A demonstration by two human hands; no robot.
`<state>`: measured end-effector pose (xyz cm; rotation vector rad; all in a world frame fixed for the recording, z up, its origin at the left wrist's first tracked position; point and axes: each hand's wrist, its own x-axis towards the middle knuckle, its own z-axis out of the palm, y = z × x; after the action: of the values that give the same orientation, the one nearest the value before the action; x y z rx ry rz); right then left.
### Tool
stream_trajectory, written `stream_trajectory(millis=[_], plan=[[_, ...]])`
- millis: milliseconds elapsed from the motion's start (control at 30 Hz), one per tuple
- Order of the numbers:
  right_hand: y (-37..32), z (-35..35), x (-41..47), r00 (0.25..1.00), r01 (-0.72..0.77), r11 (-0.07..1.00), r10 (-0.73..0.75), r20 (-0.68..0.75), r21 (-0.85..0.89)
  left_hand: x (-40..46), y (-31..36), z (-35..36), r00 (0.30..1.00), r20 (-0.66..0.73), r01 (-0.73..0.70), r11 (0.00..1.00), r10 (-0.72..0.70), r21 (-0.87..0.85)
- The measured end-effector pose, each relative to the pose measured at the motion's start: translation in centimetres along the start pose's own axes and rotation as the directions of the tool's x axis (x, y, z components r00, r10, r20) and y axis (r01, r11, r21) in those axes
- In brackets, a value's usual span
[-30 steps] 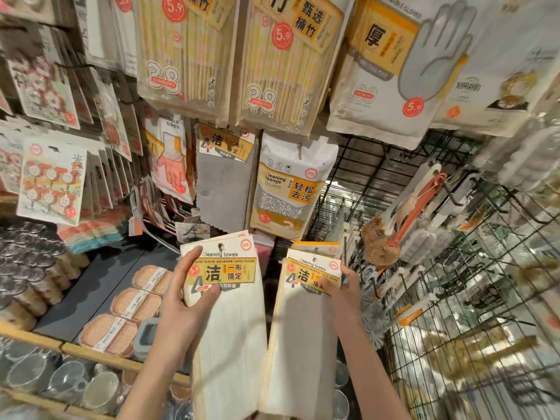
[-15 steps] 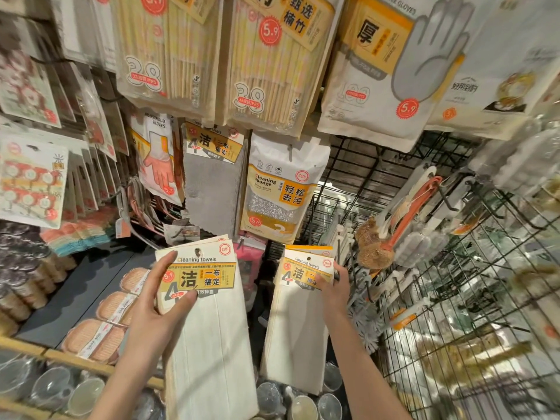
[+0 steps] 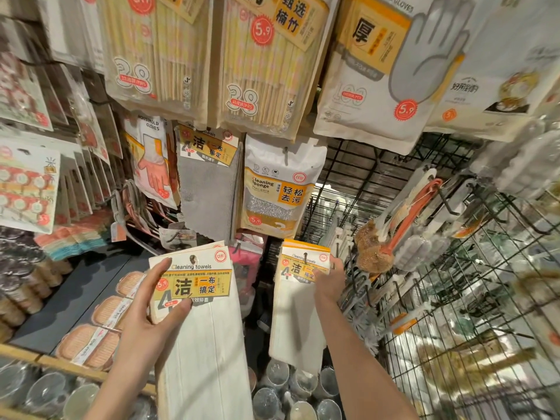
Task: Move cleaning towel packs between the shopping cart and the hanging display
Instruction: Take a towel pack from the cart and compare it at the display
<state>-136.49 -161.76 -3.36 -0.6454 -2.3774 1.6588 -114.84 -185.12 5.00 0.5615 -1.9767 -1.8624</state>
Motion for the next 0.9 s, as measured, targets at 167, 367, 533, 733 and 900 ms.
stream_trajectory(millis=[167, 367, 533, 733, 900], plan=[[-0.9, 0.2, 0.5, 0.997, 0.073, 0.996, -0.074, -0.011, -0.058, -0.1, 0.0, -0.2, 1.0, -0.006, 0.018, 1.0, -0.018, -0.003], [-0.5, -0.3, 0.9, 0.994, 0.105, 0.993, -0.104, 0.013, -0.048, -0.1, -0.5, -0.5, 1.0, 0.022, 0.006, 1.0, -0.006, 0.003], [-1.0, -1.7, -0.2, 0.996, 0.069, 0.998, -0.068, 0.058, -0.011, -0.6, -0.1, -0.4, 0.999, 0.027, -0.034, 0.999, 0.034, 0.0], [-3.1, -3.3, -5.6, 0.951, 0.135, 0.971, -0.184, 0.25, 0.199, -1.8, 1.2, 0.5, 0.998, 0.039, -0.042, 0.996, 0.045, -0.076], [-6.1, -4.2, -11.2, 0.818, 0.087, 0.95, -0.24, 0.524, 0.3, -2.6, 1.3, 1.2, 0.998, 0.042, -0.04, 0.993, 0.045, -0.114]])
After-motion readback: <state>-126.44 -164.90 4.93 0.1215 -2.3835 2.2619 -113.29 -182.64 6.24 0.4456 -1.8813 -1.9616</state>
